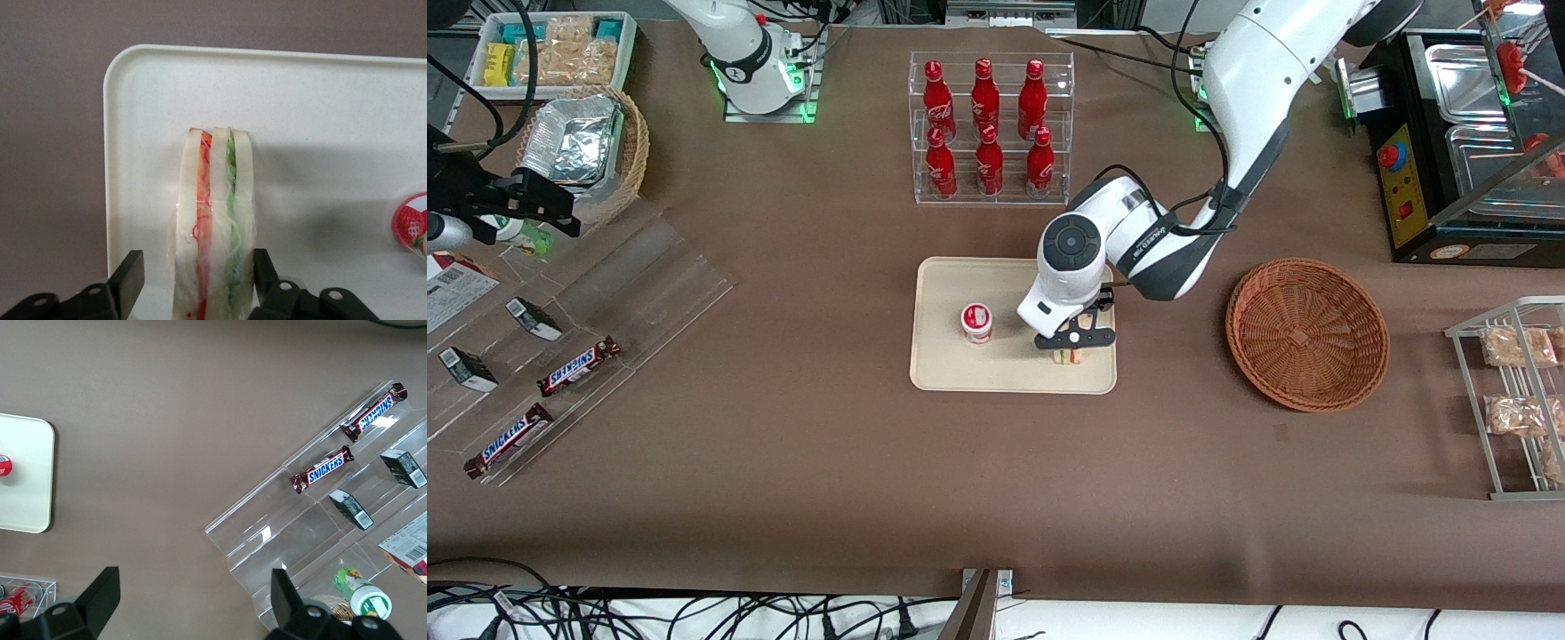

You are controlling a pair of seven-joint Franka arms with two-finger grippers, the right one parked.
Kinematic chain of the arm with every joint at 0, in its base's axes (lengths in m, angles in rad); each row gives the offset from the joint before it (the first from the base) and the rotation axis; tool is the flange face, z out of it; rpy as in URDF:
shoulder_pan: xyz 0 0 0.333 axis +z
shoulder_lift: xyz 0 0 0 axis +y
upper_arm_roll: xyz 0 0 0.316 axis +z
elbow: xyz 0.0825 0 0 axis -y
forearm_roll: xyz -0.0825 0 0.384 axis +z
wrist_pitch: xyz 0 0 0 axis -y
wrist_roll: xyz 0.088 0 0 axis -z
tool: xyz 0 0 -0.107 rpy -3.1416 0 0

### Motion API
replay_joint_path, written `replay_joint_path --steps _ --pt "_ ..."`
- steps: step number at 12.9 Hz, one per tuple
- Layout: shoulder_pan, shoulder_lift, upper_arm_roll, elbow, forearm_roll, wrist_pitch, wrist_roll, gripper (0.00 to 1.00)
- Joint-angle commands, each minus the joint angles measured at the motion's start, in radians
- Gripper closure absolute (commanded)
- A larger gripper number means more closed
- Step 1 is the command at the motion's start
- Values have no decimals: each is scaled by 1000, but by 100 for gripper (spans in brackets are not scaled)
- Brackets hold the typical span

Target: Place sandwich from basket to tray

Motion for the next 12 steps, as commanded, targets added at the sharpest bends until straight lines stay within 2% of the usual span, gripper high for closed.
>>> replay_joint_path --steps 1,4,6,12 --pt "9 -17 0 21 28 -12 -21 0" --pt "95 -84 -15 47 17 -104 -11 0" --pt "161 -124 -44 50 -18 -143 41 0" --pt "221 -179 -46 65 -44 -200 80 0"
